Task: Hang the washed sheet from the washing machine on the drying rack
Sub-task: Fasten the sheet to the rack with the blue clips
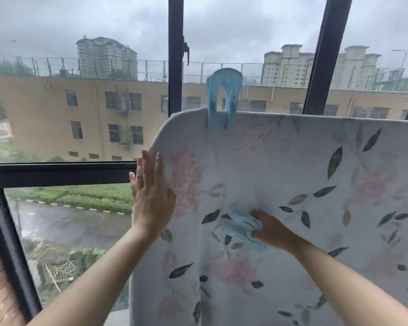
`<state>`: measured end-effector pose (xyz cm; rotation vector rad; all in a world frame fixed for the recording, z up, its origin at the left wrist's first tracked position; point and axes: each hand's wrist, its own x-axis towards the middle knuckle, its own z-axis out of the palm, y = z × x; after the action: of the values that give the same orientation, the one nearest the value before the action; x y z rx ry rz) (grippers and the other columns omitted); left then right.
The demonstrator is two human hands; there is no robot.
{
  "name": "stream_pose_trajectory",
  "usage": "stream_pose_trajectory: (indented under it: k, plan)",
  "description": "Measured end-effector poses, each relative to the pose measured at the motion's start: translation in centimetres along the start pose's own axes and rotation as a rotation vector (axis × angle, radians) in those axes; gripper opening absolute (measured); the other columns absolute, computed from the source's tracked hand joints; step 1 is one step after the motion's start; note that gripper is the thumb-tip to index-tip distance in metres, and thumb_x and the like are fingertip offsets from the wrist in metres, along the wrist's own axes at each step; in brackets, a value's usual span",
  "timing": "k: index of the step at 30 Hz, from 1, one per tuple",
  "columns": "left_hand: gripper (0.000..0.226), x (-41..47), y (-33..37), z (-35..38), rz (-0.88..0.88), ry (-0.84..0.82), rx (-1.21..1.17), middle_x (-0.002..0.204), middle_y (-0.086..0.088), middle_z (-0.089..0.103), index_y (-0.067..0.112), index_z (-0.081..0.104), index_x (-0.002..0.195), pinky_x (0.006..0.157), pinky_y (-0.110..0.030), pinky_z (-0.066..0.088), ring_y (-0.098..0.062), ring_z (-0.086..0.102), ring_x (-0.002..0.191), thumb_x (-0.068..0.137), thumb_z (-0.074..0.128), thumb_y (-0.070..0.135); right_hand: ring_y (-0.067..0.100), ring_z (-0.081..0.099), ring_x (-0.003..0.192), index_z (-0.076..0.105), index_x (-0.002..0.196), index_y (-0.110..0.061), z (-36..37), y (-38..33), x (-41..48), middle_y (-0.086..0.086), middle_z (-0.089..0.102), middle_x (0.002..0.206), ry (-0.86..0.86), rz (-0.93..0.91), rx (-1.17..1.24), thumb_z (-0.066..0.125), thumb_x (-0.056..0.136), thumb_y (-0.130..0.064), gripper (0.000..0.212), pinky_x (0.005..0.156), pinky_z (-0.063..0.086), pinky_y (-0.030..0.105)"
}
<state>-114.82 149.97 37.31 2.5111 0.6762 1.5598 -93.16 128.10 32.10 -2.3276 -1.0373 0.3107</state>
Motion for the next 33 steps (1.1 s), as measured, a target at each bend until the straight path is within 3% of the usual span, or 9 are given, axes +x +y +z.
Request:
stream_pose_trajectory:
  k: [6,8,11,14,18,20,23,25,33]
  plan:
    - [0.078,-5.3,3.9,5.5,0.317,-0.34,0.576,0.16,-0.008,-0.002,0.02,0.026,0.15,0.112,-0.061,-0.005,-0.03,0.0,0.147,0.08,0.059,0.021,0.013,0.054,0.099,0.045,0.113,-0.025,-1.1,4.5,0.9,-0.003,0.053,0.11,0.255,-0.074,0.194,0.057,0.073,-0.025,0.042,0.08,0.045,0.029]
    - [0.062,-7.9,3.3,7.4,0.163,-0.68,0.868,0.16,-0.007,0.003,0.021,0.03,0.148,0.113,-0.06,-0.01,-0.027,-0.001,0.147,0.09,0.047,0.028,0.023,0.057,0.101,0.049,0.11,-0.016,0.2,9.0,0.9,0.006,0.054,0.113,0.097,0.177,-0.047,0.057,0.076,-0.03,0.037,0.079,0.046,0.032]
    - [0.052,-11.3,2.9,8.0,-0.147,-0.768,1.178,0.121,0.014,0.063,0.028,0.048,0.135,0.113,-0.036,-0.017,-0.003,0.049,0.123,0.088,0.046,0.048,0.024,0.058,0.1,0.051,0.113,-0.008,2.7,13.6,-1.0,0.008,0.057,0.112,-0.158,0.334,-0.244,0.056,0.084,-0.034,0.039,0.076,0.043,0.027]
    - [0.029,-12.5,4.0,9.8,-0.004,-0.917,0.858,0.114,0.003,0.064,0.022,0.059,0.115,0.112,-0.043,0.022,-0.019,0.055,0.112,0.091,0.043,0.025,0.016,0.052,0.079,0.046,0.098,-0.015,3.7,13.4,-1.6,0.004,0.053,0.097,-0.067,0.182,-0.182,0.058,0.083,-0.03,0.024,0.066,0.041,0.026]
    - [0.06,-10.6,5.4,12.1,0.264,-0.463,0.606,0.146,-0.015,0.04,0.013,0.053,0.131,0.1,-0.052,0.038,-0.033,0.043,0.13,0.071,0.057,0.017,0.022,0.055,0.097,0.049,0.113,-0.014,4.1,9.9,0.8,0.004,0.051,0.119,0.351,-0.208,-0.116,0.065,0.078,-0.026,0.041,0.079,0.05,0.032]
    - [0.068,-10.8,4.4,13.3,0.25,-0.637,0.624,0.158,-0.015,0.014,0.015,0.037,0.144,0.111,-0.057,0.022,-0.034,0.019,0.144,0.078,0.054,0.018,0.026,0.053,0.105,0.044,0.127,-0.013,4.4,10.0,2.1,0.005,0.047,0.13,0.39,-0.167,-0.239,0.063,0.081,-0.026,0.051,0.083,0.051,0.037]
    - [0.06,-13.2,1.7,16.1,0.072,-1.12,0.727,0.16,-0.012,-0.004,0.017,0.021,0.149,0.116,-0.053,0.012,-0.031,0.002,0.147,0.095,0.043,0.03,0.033,0.049,0.112,0.043,0.124,-0.014,6.0,14.1,2.3,0.008,0.043,0.127,0.15,0.245,-0.339,0.052,0.088,-0.025,0.039,0.086,0.045,0.037]
    - [0.056,-15.4,0.7,17.6,-0.117,-1.222,0.546,0.16,-0.009,0.002,0.018,0.024,0.148,0.114,-0.048,0.024,-0.028,0.011,0.145,0.095,0.042,0.027,0.034,0.05,0.111,0.046,0.116,-0.015,7.4,17.2,1.2,0.009,0.046,0.119,0.091,0.372,-0.249,0.05,0.086,-0.023,0.031,0.088,0.043,0.037]
    - [0.045,-19.1,6.8,20.9,-0.452,-1.011,-0.316,0.135,-0.003,0.052,0.013,0.046,0.132,0.097,-0.024,0.038,-0.017,0.051,0.119,0.091,0.061,0.025,0.016,0.054,0.079,0.052,0.102,-0.013,8.8,20.0,-2.2,0.002,0.051,0.092,0.107,0.284,0.047,0.066,0.078,-0.025,0.03,0.063,0.04,0.021]
